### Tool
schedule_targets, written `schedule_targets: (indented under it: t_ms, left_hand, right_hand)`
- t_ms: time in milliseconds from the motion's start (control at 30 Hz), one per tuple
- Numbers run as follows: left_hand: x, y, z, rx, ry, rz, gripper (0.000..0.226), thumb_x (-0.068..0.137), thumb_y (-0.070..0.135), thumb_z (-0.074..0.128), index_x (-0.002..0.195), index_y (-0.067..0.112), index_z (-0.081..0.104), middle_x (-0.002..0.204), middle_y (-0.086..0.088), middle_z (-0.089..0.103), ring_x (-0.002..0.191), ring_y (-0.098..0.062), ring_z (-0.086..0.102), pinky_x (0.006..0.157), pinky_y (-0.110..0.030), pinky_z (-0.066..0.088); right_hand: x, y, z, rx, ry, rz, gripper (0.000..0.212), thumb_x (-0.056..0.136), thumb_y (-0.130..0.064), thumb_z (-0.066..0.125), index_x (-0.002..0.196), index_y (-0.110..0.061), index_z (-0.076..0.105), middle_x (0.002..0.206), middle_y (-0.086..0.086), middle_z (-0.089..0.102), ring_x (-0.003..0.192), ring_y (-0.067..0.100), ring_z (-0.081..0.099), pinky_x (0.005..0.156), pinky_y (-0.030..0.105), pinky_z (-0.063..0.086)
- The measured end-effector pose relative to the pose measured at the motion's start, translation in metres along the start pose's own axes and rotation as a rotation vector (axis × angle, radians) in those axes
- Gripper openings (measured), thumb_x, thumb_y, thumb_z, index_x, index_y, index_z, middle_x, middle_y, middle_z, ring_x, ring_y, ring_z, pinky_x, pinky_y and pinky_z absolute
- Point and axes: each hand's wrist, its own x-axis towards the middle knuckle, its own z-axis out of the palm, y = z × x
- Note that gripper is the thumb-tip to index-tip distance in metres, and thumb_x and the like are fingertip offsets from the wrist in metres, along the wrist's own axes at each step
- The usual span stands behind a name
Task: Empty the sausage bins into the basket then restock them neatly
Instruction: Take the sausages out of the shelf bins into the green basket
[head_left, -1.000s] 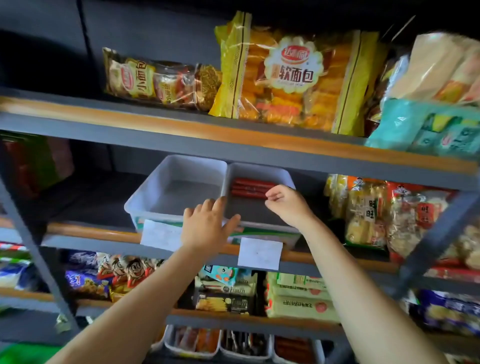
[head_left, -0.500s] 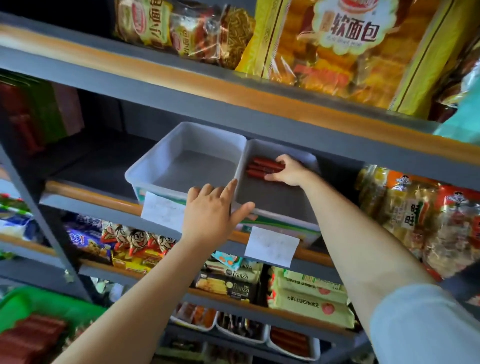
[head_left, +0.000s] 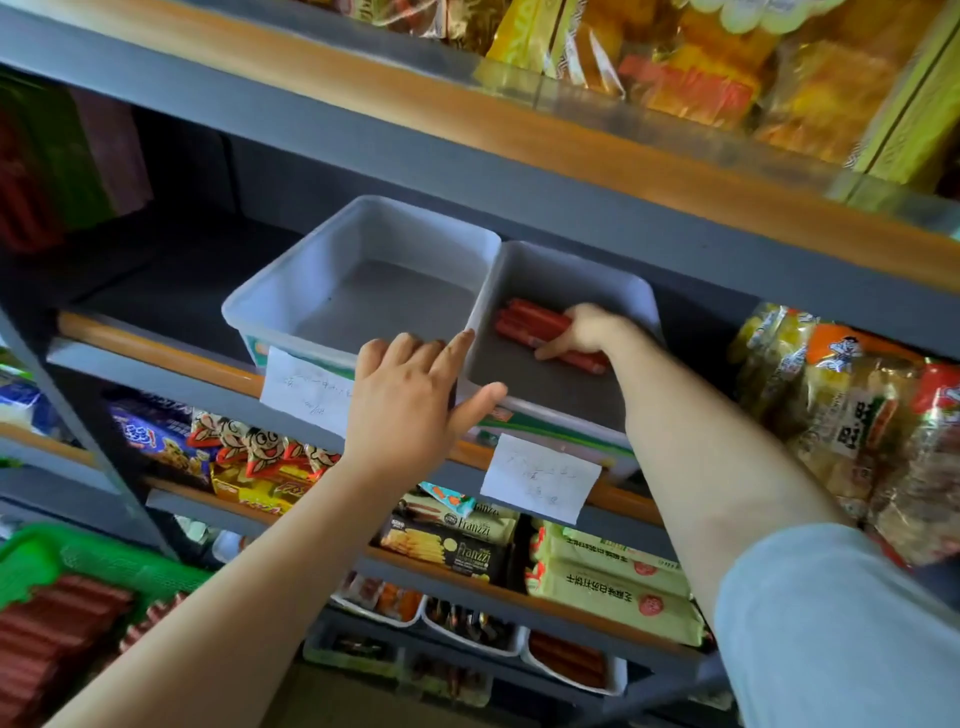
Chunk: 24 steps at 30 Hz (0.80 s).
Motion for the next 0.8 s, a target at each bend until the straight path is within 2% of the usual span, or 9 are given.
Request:
schedule_targets:
  t_ms: [200, 300, 400, 467, 567, 667, 700, 800]
  left_hand:
    - [0.0, 0.002, -0.004, -0.007, -0.041, -0.008, 0.076, 0.096, 0.069, 0.02, 0.13, 0.016, 0.063, 0.094, -0.001, 0.073, 0.094, -0.027, 0.062, 0.086, -0.038, 0.032]
    - [0.001, 0.002, -0.006, -0.008, -0.079, -0.011, 0.074, 0.096, 0.068, 0.023, 0.131, 0.016, 0.062, 0.095, -0.001, 0.073, 0.095, -0.027, 0.061, 0.086, -0.038, 0.031]
    - [0.001, 0.003, -0.008, -0.022, -0.085, -0.013, 0.073, 0.095, 0.067, 0.026, 0.13, 0.016, 0.063, 0.094, -0.001, 0.074, 0.094, -0.027, 0.062, 0.085, -0.037, 0.031]
    - [0.001, 0.003, -0.011, -0.033, -0.092, -0.014, 0.074, 0.095, 0.067, 0.025, 0.129, 0.015, 0.064, 0.095, -0.002, 0.074, 0.094, -0.027, 0.062, 0.085, -0.037, 0.03]
    - [0.002, 0.003, -0.016, -0.044, -0.141, -0.008, 0.076, 0.094, 0.068, 0.021, 0.131, 0.015, 0.062, 0.099, -0.002, 0.074, 0.097, -0.027, 0.062, 0.085, -0.037, 0.028]
    - [0.001, 0.0, -0.016, -0.043, -0.172, -0.023, 0.079, 0.093, 0.07, 0.017, 0.135, 0.017, 0.058, 0.104, 0.0, 0.073, 0.103, -0.026, 0.06, 0.086, -0.037, 0.027]
    - [0.001, 0.0, -0.016, -0.045, -0.199, -0.028, 0.081, 0.092, 0.071, 0.014, 0.138, 0.018, 0.056, 0.108, 0.0, 0.072, 0.107, -0.025, 0.058, 0.088, -0.037, 0.027]
    - [0.004, -0.004, -0.017, -0.112, -0.251, -0.029, 0.087, 0.09, 0.072, 0.009, 0.141, 0.018, 0.052, 0.12, -0.001, 0.068, 0.118, -0.025, 0.054, 0.094, -0.037, 0.024]
  right_hand:
    - [-0.013, -0.009, 0.002, -0.084, -0.097, 0.011, 0.085, 0.066, -0.053, 0.083, 0.131, -0.008, 0.052, 0.12, 0.01, 0.062, 0.093, 0.025, 0.06, 0.077, 0.032, 0.044]
    - [-0.027, -0.015, 0.0, -0.168, -0.151, 0.017, 0.07, 0.07, -0.054, 0.081, 0.12, -0.011, 0.057, 0.101, 0.007, 0.061, 0.073, 0.019, 0.058, 0.062, 0.03, 0.042]
    - [-0.04, -0.018, -0.003, -0.22, -0.154, -0.005, 0.061, 0.07, -0.052, 0.081, 0.113, -0.014, 0.061, 0.099, 0.006, 0.065, 0.073, 0.019, 0.061, 0.057, 0.027, 0.043]
    - [-0.047, -0.018, -0.003, -0.223, -0.157, -0.021, 0.061, 0.067, -0.053, 0.083, 0.108, -0.011, 0.066, 0.098, 0.005, 0.07, 0.077, 0.022, 0.066, 0.067, 0.03, 0.052]
    - [-0.056, -0.01, -0.006, 0.005, -0.225, -0.032, 0.052, 0.068, -0.043, 0.086, 0.107, -0.012, 0.069, 0.099, 0.008, 0.074, 0.087, 0.027, 0.072, 0.089, 0.043, 0.056]
    - [-0.078, -0.009, -0.02, 0.438, -0.308, -0.091, 0.037, 0.084, -0.024, 0.076, 0.114, -0.007, 0.063, 0.1, 0.013, 0.073, 0.092, 0.026, 0.071, 0.094, 0.045, 0.054]
    - [-0.089, -0.011, -0.026, 0.54, -0.337, -0.143, 0.031, 0.089, -0.02, 0.07, 0.115, -0.005, 0.06, 0.099, 0.014, 0.072, 0.089, 0.025, 0.071, 0.091, 0.043, 0.056]
    - [-0.127, -0.025, -0.039, 0.656, -0.405, -0.294, 0.019, 0.097, -0.014, 0.056, 0.111, -0.001, 0.059, 0.09, 0.014, 0.072, 0.072, 0.018, 0.07, 0.067, 0.031, 0.06]
